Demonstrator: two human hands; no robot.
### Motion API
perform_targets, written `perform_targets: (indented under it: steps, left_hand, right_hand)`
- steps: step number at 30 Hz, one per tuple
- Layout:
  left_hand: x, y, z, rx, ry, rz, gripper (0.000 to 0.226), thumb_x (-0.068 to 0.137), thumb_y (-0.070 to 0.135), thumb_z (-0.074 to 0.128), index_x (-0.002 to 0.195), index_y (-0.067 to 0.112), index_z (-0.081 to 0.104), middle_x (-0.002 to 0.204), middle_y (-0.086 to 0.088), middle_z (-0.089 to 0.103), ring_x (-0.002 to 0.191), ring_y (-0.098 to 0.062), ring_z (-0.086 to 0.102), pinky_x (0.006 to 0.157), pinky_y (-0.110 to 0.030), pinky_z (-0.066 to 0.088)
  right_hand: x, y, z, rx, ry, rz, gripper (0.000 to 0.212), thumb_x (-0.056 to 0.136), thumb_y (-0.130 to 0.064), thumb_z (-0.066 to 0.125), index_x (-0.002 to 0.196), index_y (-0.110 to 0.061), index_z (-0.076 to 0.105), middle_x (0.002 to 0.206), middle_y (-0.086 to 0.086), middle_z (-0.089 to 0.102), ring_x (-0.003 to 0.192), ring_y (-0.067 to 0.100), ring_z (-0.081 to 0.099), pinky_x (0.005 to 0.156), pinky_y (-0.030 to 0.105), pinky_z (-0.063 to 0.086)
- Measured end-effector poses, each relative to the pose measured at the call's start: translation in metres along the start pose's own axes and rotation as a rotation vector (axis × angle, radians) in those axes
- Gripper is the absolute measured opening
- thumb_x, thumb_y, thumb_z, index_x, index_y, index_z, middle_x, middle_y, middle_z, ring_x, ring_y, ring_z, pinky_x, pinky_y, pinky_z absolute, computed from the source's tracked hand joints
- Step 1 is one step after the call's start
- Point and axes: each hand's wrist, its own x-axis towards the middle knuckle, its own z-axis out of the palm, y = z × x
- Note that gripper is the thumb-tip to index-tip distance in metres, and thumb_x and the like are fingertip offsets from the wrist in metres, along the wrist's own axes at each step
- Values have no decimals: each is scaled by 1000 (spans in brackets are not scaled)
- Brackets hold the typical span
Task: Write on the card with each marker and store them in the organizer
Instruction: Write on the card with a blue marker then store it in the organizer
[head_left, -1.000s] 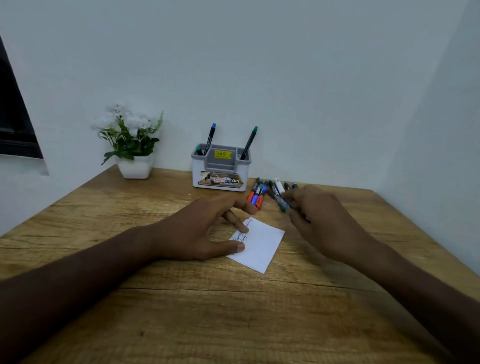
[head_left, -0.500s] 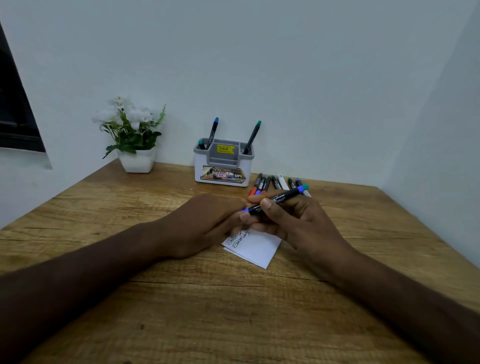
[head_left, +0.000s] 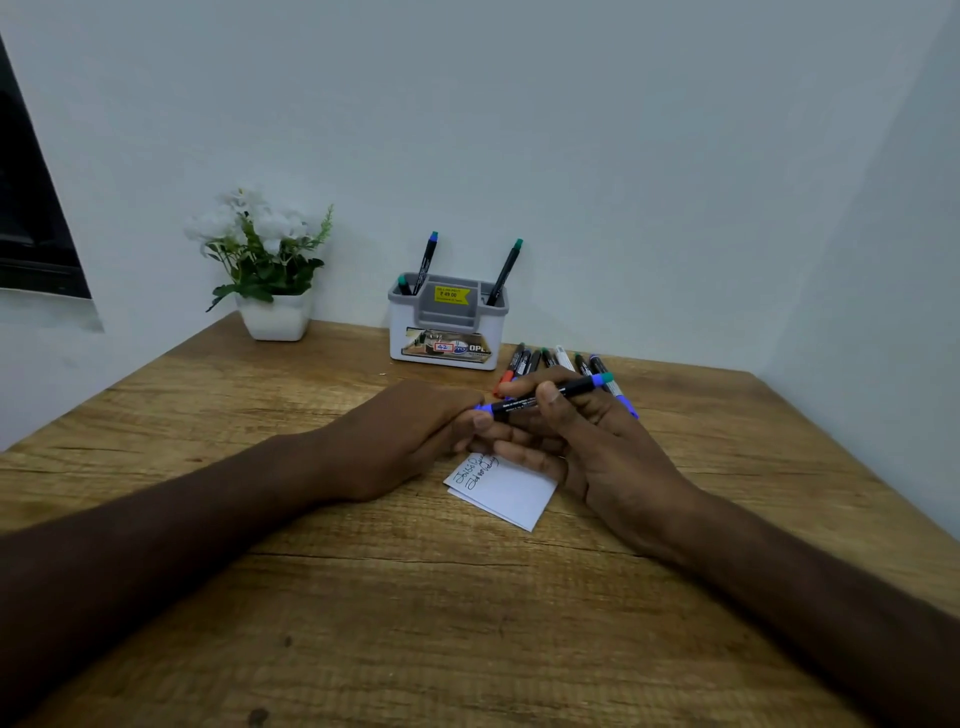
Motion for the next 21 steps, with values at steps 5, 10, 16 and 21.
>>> perform_targets:
  steps: [5,10,16,21]
  left_hand:
    - [0,3,-4,-90,1,-19,29,112,40,33,94,44,55,83,17,62,81,-8,60,70,-14,40]
    - [-1,15,-8,-116,-62,16,40,110,47,34,134,32,63,119,28,65,113,6,60,92,-17,47]
    - [-1,7,-7,-153,-111,-14,53,92,52,73,138,34,55,130,31,57,118,5,56,90,-13,46]
    - [0,5,-5,-109,-131,-74,35,86,66,69,112,50,51,106,25,54,100,-2,54,83,-23,47]
  right_hand:
    - [3,-15,-9,205,12,40,36,106,-44,44,108,-17,69,130,36,69,123,49,70,106,54,56]
    - [13,-14,-20,207,237,-95,43,103,-51,47,110,-22,77,124,24,74,108,37,77,96,46,64]
    - [15,-12,-28,85,356,-103,40,109,-36,50,103,-4,71,83,12,77,69,17,74,68,27,65]
    - [12,-7,-29,-128,171,-54,13,93,8,69,96,-4,72,89,18,77,79,25,75,77,32,66]
